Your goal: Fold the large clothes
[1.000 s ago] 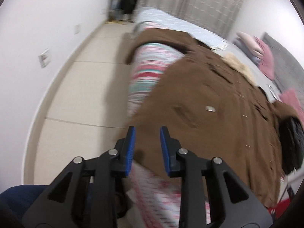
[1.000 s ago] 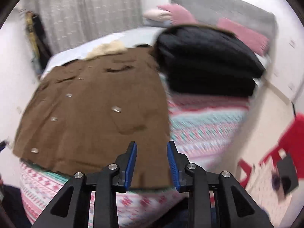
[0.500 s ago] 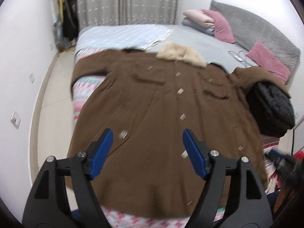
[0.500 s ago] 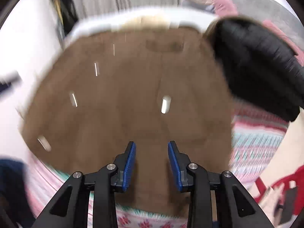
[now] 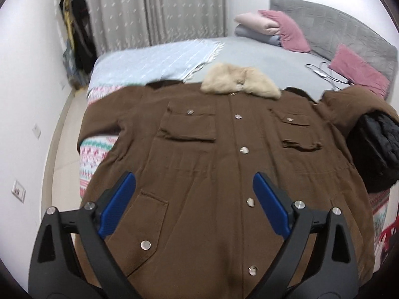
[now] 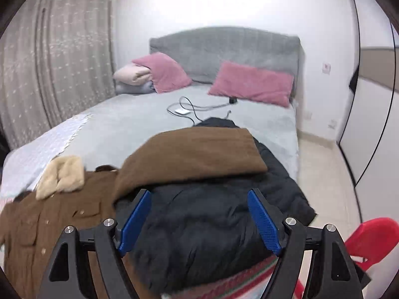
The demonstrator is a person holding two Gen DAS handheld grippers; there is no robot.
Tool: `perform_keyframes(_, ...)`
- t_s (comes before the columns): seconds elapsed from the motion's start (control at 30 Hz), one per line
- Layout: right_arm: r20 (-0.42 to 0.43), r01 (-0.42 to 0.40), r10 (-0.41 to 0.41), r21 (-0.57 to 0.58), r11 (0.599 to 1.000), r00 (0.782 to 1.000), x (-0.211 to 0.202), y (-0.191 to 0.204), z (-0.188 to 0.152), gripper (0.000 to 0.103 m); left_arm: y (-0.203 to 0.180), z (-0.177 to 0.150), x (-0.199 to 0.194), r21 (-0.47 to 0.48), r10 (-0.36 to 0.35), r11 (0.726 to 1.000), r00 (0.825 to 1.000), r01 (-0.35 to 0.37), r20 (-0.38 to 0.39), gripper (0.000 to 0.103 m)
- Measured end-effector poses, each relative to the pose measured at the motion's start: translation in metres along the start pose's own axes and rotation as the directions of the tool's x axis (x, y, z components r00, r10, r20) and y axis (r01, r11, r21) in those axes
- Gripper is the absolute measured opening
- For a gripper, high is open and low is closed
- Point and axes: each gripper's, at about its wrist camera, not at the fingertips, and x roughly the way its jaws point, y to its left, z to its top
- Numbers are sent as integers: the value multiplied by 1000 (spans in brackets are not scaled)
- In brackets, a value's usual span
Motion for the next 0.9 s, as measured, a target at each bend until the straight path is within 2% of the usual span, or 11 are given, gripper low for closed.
perform_keyframes(0.1, -58, -27, 33, 95, 995, 998, 40, -21, 7, 81, 2, 2, 12, -37, -13, 999, 999, 11, -47, 95)
perform_keyframes(0.23, -132, -69, 91, 159, 985, 987, 81, -32, 3, 81, -1, -2, 21, -68, -47, 997, 995, 41, -89, 95)
perform_keyframes(0.53, -90, -170, 205, 299, 939, 975, 105, -41, 29, 81, -18, 1, 48, -55, -35, 998, 991, 28, -130, 95)
perform_keyframes(0.77, -64, -169, 200, 322, 932, 978, 118, -44, 41, 79, -28, -3, 60, -10, -13, 1000, 987, 12, -159, 95)
perform_keyframes(0.8, -60, -166, 195, 322, 932, 979, 118, -43, 41, 76, -28, -3, 61, -9, -11, 1000, 987, 10, -161, 95)
perform_keyframes(0.87, -49, -173, 201, 336, 926, 978, 119, -44, 41, 57, -29, -3, 61, -9, -13, 1000, 986, 12, -163, 95)
perform_keyframes(0.9, -46, -186, 216, 352, 917, 975, 119, -46, 39, 36, -29, -3, 61, -9, -13, 1000, 986, 11, -164, 95)
